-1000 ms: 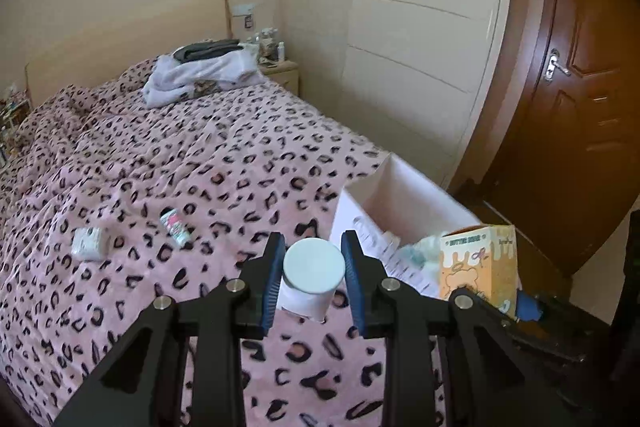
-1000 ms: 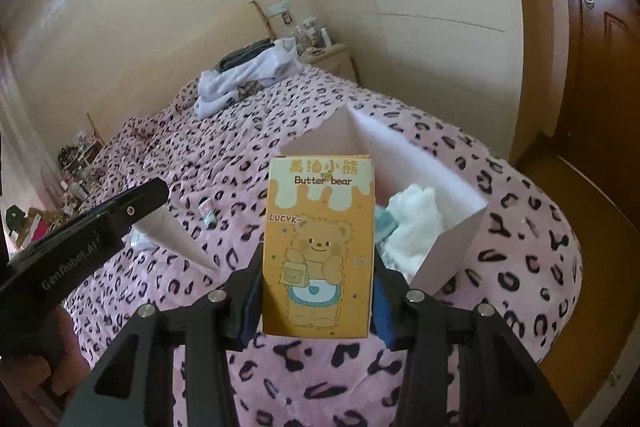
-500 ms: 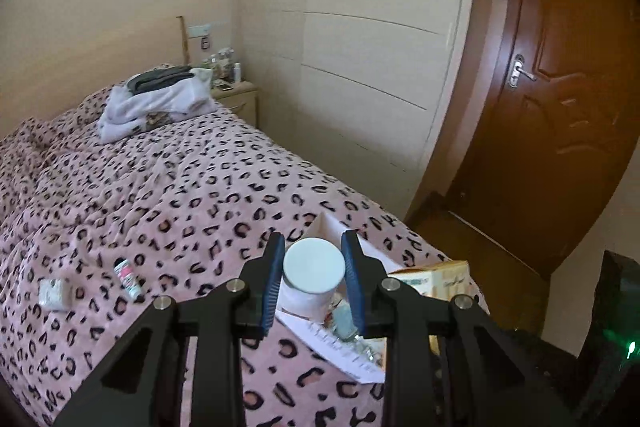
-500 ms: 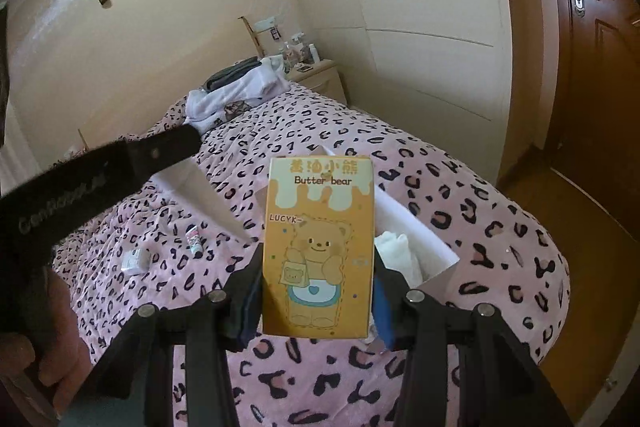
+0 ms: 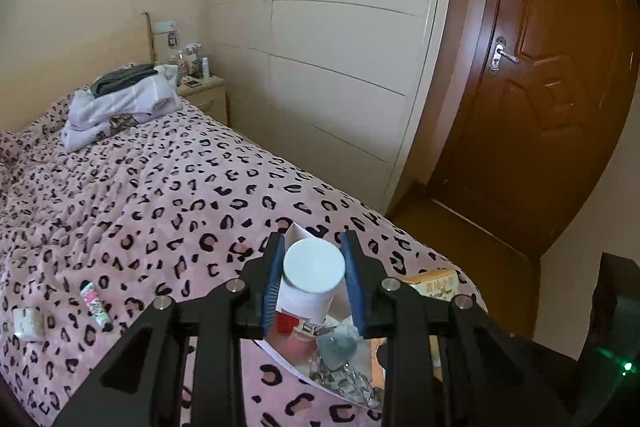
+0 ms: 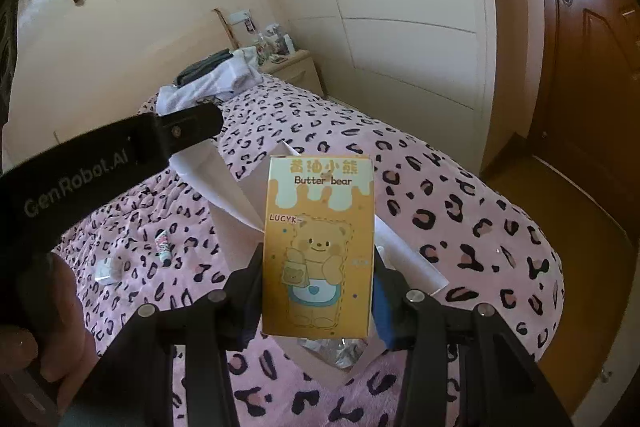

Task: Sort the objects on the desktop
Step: 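Lower the tube into the bag while the right tool releases the box inside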

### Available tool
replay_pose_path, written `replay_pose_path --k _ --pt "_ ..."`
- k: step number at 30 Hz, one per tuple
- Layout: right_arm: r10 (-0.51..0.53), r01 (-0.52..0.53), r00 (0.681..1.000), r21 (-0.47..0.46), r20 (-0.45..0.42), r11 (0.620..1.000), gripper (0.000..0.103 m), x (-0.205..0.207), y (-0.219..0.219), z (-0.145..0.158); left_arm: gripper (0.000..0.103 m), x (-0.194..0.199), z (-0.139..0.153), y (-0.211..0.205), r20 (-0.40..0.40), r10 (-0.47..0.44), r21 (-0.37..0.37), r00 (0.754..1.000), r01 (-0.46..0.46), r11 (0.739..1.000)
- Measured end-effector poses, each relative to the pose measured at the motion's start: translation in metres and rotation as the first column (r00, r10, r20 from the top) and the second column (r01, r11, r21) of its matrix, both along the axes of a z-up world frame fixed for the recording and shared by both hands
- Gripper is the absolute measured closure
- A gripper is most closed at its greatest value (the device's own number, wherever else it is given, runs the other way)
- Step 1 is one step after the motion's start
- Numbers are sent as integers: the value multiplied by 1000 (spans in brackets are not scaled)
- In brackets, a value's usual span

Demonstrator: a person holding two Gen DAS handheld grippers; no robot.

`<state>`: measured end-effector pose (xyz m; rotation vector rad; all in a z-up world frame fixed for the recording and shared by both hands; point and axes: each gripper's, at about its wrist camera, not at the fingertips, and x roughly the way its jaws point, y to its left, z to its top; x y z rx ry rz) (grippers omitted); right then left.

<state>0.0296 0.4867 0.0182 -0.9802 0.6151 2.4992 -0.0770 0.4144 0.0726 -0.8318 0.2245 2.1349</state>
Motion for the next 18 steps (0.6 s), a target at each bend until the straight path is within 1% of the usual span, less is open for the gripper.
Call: replay_pose_path --k 7,18 --pt "-18 18 999 -7 30 1000 57 -14 -3 -12 74 -19 -15 0 38 -36 8 999 36 999" --pt "-65 63 993 18 95 998 57 -24 -17 -25 74 -34 -35 -10 67 -42 -2 997 42 999"
